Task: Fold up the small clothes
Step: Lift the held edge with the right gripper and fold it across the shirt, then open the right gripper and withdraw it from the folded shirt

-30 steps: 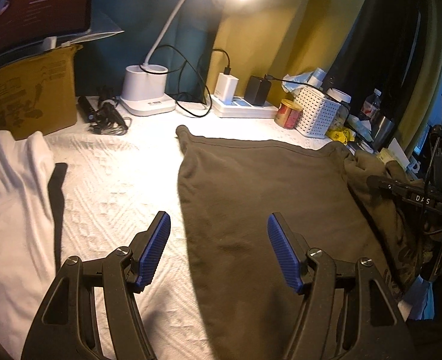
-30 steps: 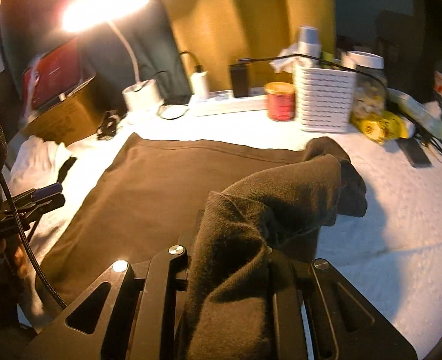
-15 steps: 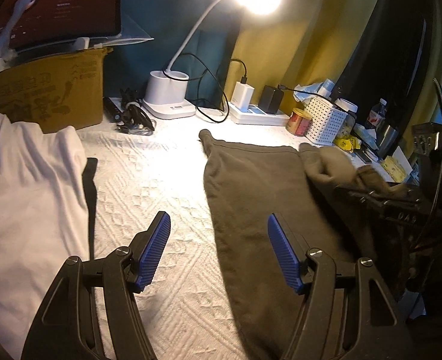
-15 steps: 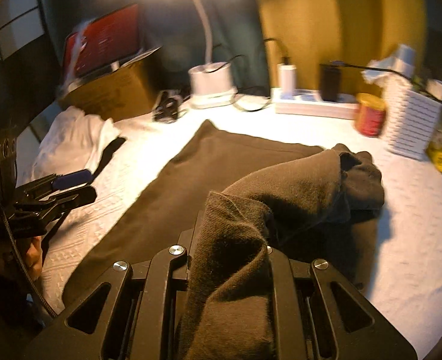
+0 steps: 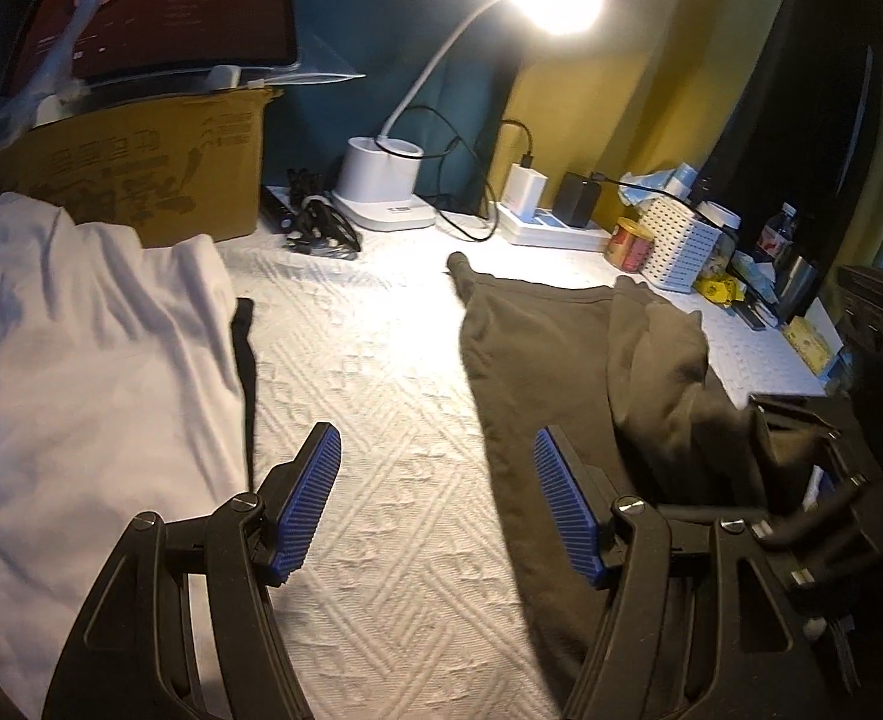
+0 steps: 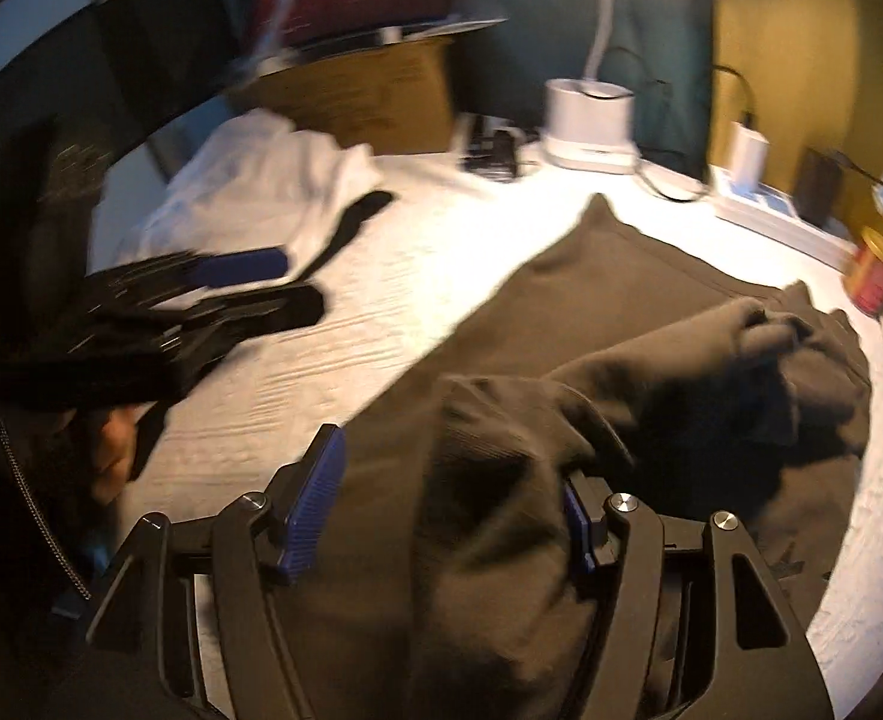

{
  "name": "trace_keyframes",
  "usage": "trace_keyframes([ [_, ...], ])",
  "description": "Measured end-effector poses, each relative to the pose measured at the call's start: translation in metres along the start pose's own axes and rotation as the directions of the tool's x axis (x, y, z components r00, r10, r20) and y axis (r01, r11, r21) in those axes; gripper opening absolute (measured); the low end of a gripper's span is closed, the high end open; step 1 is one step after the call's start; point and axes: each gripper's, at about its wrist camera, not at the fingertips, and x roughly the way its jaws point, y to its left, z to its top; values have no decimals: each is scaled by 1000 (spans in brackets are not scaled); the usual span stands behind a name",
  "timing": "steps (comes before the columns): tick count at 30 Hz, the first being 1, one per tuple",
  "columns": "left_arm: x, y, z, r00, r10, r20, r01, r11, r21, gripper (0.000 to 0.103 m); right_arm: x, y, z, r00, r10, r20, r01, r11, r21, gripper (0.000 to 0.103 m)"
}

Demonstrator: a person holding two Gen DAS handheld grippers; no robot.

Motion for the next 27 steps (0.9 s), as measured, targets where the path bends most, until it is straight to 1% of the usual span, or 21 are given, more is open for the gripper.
trace_keyframes([
  [2, -1, 3, 1, 1000, 10, 0, -10, 1000, -8, 67, -2, 9, -2, 999, 41, -3, -41, 999, -12, 67],
  [5, -5, 3, 3, 1000, 20, 2, -20, 1000, -2, 67, -7, 23, -6, 998, 67, 1, -67, 997, -48, 67],
  [7, -7, 0, 6, 1000, 28, 4, -28, 1000, 12, 67, -15, 30, -9, 996, 88, 19, -87, 994, -66, 67],
  [9, -9, -5, 10, 999, 34, 11, -34, 999, 31, 67, -25, 32, -11, 995, 93, 46, -90, 994, -66, 67],
  [13, -9, -18, 19, 1000, 21, 23, -22, 998, 64, 67, -42, 19, -15, 995, 59, 85, -55, 997, -45, 67],
  [19, 5, -54, 34, 1000, 0, 13, -1, 990, 139, 67, -69, -19, -30, 990, -4, 138, -2, 999, 38, 67],
  [22, 15, -76, 42, 1000, -23, 3, 22, 981, 192, 67, -77, -42, -39, 987, -43, 153, 29, 996, 90, 67],
  [27, 34, -114, 58, 995, -94, -34, 100, 955, 280, 67, -92, -85, -59, 979, -117, 166, 87, 980, 180, 67],
])
